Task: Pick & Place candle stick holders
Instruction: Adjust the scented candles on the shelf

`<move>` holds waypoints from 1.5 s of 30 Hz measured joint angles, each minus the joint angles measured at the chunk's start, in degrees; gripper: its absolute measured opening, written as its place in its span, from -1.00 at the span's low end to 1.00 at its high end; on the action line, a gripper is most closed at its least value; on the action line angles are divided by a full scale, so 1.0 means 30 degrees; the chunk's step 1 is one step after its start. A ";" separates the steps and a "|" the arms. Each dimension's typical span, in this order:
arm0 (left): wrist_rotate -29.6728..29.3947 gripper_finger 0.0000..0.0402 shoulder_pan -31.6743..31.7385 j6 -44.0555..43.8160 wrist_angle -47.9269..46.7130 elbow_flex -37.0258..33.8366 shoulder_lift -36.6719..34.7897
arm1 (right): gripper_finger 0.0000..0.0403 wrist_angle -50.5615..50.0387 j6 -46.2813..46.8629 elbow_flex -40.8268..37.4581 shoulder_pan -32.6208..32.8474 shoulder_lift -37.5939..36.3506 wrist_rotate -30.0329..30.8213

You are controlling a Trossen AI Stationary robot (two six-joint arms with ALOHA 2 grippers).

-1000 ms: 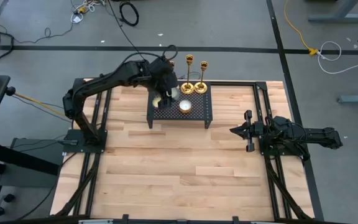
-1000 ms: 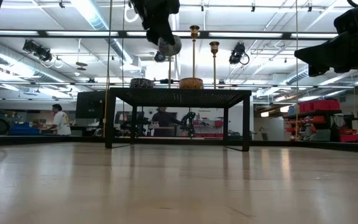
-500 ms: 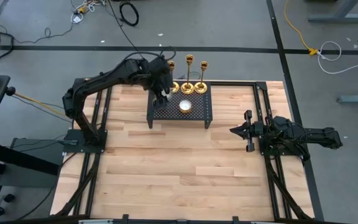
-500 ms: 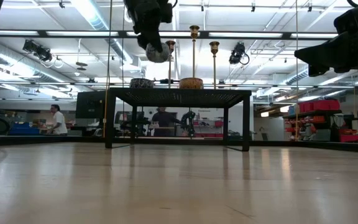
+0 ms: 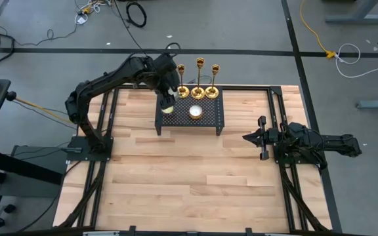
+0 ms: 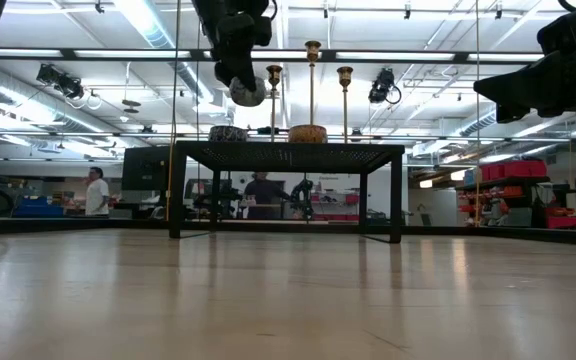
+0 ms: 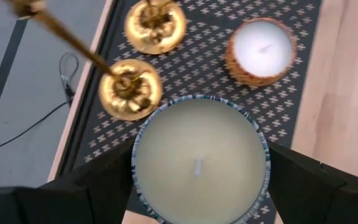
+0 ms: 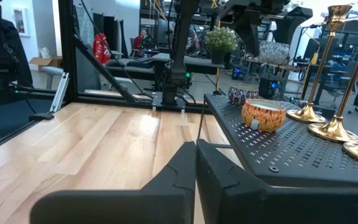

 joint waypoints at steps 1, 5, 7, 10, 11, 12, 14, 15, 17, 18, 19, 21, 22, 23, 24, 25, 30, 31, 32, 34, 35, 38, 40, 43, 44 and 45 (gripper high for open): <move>0.0000 0.59 0.0157 0.0000 0.0007 0.0000 0.0000 | -0.93 0.0002 0.0000 -0.0004 0.0000 0.0000 0.0000; -0.0015 0.59 0.0715 0.0012 -0.0147 -0.0007 0.0000 | -0.93 0.0004 0.0000 -0.0002 -0.0002 0.0000 -0.0004; -0.0007 0.59 0.0977 0.0022 -0.0380 -0.0008 0.0000 | -0.93 0.0005 -0.0003 -0.0001 0.0000 0.0000 -0.0004; 0.0003 0.59 0.1375 0.0044 -0.0353 -0.0132 -0.0009 | -0.93 -0.0002 0.0000 -0.0004 0.0004 0.0000 -0.0004; -0.0004 0.59 0.1484 0.0051 -0.0235 -0.0321 -0.0015 | -0.93 0.0004 0.0000 -0.0002 -0.0002 0.0000 0.0002; -0.0007 0.59 0.1598 0.0051 -0.0163 -0.0559 -0.0015 | -0.93 0.0006 0.0000 0.0004 -0.0003 0.0000 0.0004; -0.0012 0.59 0.1852 0.0051 -0.0104 -0.1073 -0.0007 | -0.93 0.0001 -0.0004 0.0001 0.0001 0.0000 0.0001; -0.0011 0.59 0.1976 0.0051 0.0026 -0.1382 -0.0007 | -0.93 0.0004 0.0000 -0.0002 -0.0002 0.0000 0.0002; -0.0007 0.59 0.2236 0.0051 0.0439 -0.1978 -0.0007 | -0.93 0.0006 0.0000 -0.0003 -0.0003 0.0000 0.0003; -0.0007 0.59 0.2375 0.0051 0.0592 -0.2235 0.0007 | -0.93 0.0002 0.0000 0.0000 0.0000 0.0000 0.0000; -0.0007 0.59 0.2513 0.0051 0.0807 -0.2456 0.0007 | -0.93 0.0002 0.0000 0.0000 -0.0003 0.0000 0.0000; -0.0009 0.59 0.2812 0.0052 0.1422 -0.2846 0.0007 | -0.93 -0.0002 0.0000 0.0002 0.0001 0.0000 -0.0004; -0.0015 0.59 0.2957 0.0051 0.1613 -0.3019 0.0007 | -0.93 0.0000 0.0000 -0.0001 0.0004 0.0000 0.0002; -0.0015 0.59 0.3101 0.0051 0.1675 -0.3148 0.0007 | -0.93 -0.0002 0.0000 0.0000 -0.0003 0.0000 -0.0004; -0.0012 0.59 0.3241 0.0051 0.1777 -0.3258 0.0007 | -0.93 0.0003 0.0000 -0.0001 0.0000 0.0000 0.0001; -0.0007 0.59 0.3337 0.0053 0.2018 -0.3373 0.0007 | -0.93 0.0001 0.0000 0.0004 0.0001 0.0000 -0.0001; -0.0007 0.59 0.3793 0.0159 0.2721 -0.3908 0.0007 | -0.93 -0.0002 0.0000 0.0004 -0.0002 0.0000 -0.0003; -0.0002 0.59 0.3873 0.0166 0.2834 -0.4076 0.0007 | -0.93 0.0000 -0.0006 -0.0004 0.0004 0.0000 0.0002; 0.0000 0.59 0.3960 0.0193 0.2934 -0.4281 0.0007 | -0.93 -0.0001 0.0000 -0.0001 0.0001 0.0000 0.0003; 0.0031 0.59 0.4104 0.0189 0.3110 -0.4689 0.0007 | -0.93 0.0000 0.0000 -0.0002 0.0000 0.0000 0.0000; 0.0051 0.59 0.4137 0.0194 0.3179 -0.4852 0.0014 | -0.93 0.0002 0.0000 -0.0004 0.0004 0.0000 0.0000; 0.0170 0.59 0.4201 0.0182 0.3977 -0.5363 0.0035 | -0.93 -0.0001 0.0000 -0.0002 0.0004 0.0000 -0.0002; 0.0355 0.59 0.4193 0.0131 0.4631 -0.5672 0.0048 | -0.93 -0.0002 0.0000 -0.0003 0.0004 0.0000 -0.0004; 0.0680 0.59 0.4185 -0.0013 0.5186 -0.5894 0.0058 | -0.93 0.0004 0.0000 -0.0001 -0.0002 0.0000 0.0004; 0.0800 0.59 0.4179 -0.0006 0.5182 -0.5903 0.0058 | -0.93 0.0006 0.0000 -0.0004 -0.0003 0.0000 -0.0004; 0.0912 0.59 0.4179 0.0007 0.5211 -0.5909 0.0058 | -0.93 -0.0002 0.0000 0.0000 -0.0003 0.0000 -0.0004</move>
